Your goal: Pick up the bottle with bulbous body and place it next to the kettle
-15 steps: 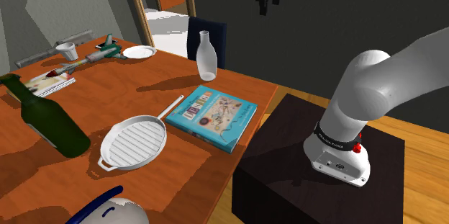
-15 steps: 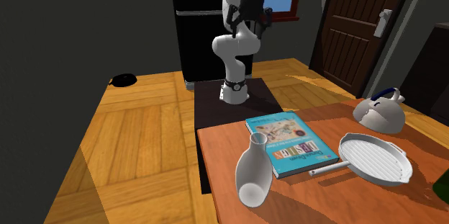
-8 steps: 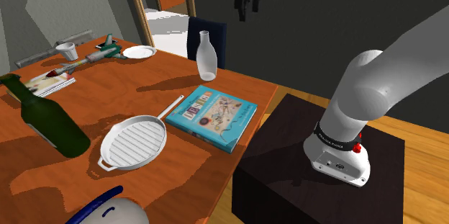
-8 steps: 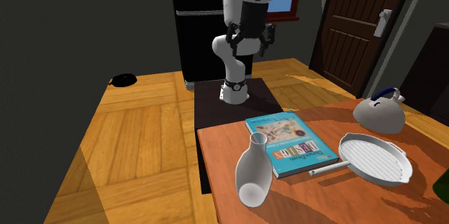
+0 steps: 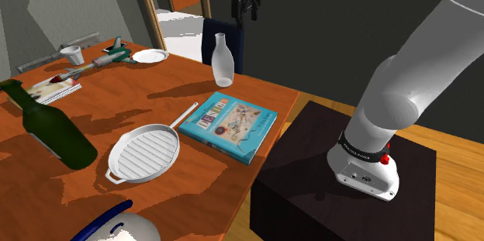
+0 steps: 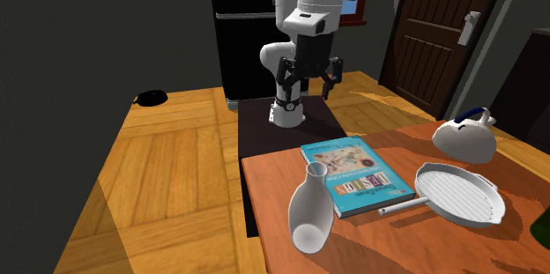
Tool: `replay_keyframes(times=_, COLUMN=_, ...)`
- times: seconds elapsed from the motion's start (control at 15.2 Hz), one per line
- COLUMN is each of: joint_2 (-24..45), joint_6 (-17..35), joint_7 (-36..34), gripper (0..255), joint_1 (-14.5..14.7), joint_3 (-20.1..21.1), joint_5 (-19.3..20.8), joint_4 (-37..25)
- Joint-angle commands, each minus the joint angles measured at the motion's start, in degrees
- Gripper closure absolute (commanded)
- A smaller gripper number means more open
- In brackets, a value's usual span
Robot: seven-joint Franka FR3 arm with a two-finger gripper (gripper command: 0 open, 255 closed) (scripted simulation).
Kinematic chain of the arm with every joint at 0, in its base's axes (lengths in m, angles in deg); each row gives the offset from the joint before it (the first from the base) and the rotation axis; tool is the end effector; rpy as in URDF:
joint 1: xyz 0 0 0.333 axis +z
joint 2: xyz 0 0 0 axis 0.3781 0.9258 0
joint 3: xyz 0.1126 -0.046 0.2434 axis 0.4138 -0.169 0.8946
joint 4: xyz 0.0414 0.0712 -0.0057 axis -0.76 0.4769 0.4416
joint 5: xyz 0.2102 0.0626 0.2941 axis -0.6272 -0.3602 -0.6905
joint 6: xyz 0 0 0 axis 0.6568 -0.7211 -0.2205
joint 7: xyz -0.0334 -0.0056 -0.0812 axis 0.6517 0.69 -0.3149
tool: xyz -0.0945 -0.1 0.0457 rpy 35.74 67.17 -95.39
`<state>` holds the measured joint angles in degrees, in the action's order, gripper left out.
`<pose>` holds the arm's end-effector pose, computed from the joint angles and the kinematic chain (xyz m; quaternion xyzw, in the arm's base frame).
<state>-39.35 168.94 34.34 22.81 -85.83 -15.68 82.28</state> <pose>0.4738 -0.0440 0.4606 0.9990 0.0365 -0.0004 0.0264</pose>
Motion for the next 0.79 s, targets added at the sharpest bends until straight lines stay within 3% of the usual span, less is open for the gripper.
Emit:
replay_keyframes(times=0.0, joint_2=4.82, joint_6=1.57, joint_7=0.51, gripper=0, joint_1=0.06, joint_3=-0.29, joint_5=-0.68, joint_4=-3.32)
replay_keyframes(times=0.66, joint_2=26.91, joint_6=4.09, joint_7=3.79, gripper=0, joint_1=-0.96, joint_3=-1.00, joint_5=-4.60, joint_4=-22.96)
replay_keyframes(times=0.73, joint_2=27.04, joint_6=4.81, joint_7=3.80, gripper=0, joint_1=-0.98, joint_3=-0.98, joint_5=-4.61, joint_4=-22.37)
